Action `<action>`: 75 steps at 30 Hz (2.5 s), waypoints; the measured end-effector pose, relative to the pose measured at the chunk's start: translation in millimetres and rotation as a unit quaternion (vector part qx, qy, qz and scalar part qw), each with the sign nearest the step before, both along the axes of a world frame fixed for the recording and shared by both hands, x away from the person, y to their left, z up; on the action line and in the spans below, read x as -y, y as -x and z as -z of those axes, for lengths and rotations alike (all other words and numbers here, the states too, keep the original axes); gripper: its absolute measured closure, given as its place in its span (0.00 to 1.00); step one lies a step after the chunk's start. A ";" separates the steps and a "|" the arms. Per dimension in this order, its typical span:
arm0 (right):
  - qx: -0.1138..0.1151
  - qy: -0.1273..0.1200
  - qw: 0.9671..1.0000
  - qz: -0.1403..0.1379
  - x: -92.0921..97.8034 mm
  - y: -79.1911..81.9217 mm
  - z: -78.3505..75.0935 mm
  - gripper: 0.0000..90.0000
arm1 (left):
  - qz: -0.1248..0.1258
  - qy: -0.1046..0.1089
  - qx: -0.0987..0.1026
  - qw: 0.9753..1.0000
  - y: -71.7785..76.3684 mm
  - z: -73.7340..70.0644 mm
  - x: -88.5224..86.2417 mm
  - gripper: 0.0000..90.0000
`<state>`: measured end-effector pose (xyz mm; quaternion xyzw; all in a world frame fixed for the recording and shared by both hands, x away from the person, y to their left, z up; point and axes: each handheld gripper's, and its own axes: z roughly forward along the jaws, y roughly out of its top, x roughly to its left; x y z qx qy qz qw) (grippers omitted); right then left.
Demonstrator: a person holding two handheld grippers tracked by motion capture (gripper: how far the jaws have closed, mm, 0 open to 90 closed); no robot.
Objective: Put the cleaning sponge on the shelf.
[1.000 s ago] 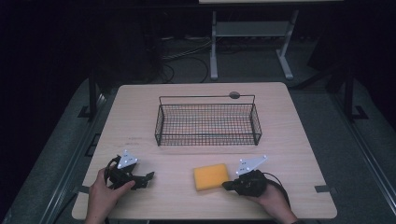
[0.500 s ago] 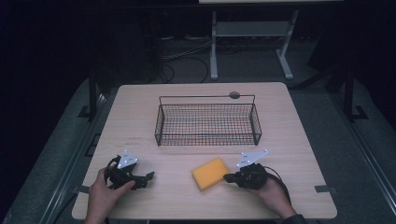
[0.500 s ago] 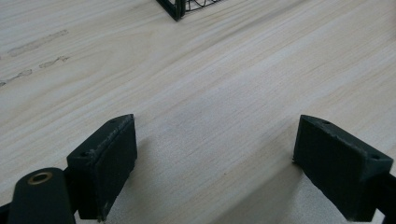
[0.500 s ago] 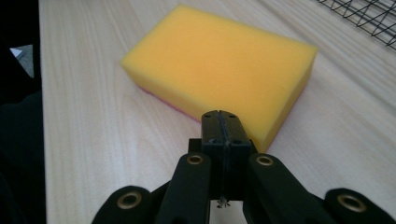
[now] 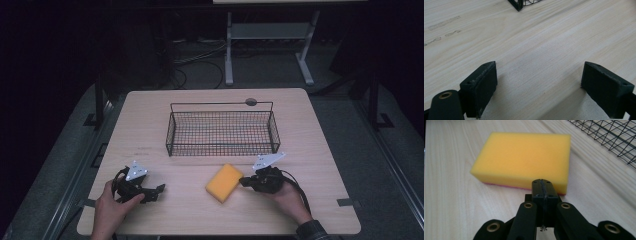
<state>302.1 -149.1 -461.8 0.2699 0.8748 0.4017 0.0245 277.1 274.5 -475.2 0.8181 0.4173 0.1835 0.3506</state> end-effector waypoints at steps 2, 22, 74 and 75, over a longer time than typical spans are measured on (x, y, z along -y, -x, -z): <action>0.000 -0.001 1.000 0.002 -0.1 -2.8 0.0 0.99 | 0.000 0.000 0.000 1.000 0.0 0.0 0.0 0.14; -0.009 -0.024 1.000 -0.007 -11.1 5.7 -23.0 0.98 | 0.000 0.000 -0.001 1.000 0.0 -0.1 0.0 0.14; -0.036 0.090 0.992 -0.084 -120.2 -23.9 -30.0 1.00 | 0.000 0.000 0.001 1.000 -0.2 0.0 -0.1 0.14; -0.036 0.090 0.992 -0.084 -120.2 -23.9 -30.0 1.00 | 0.000 0.000 0.000 1.000 -0.2 -0.1 -0.1 0.14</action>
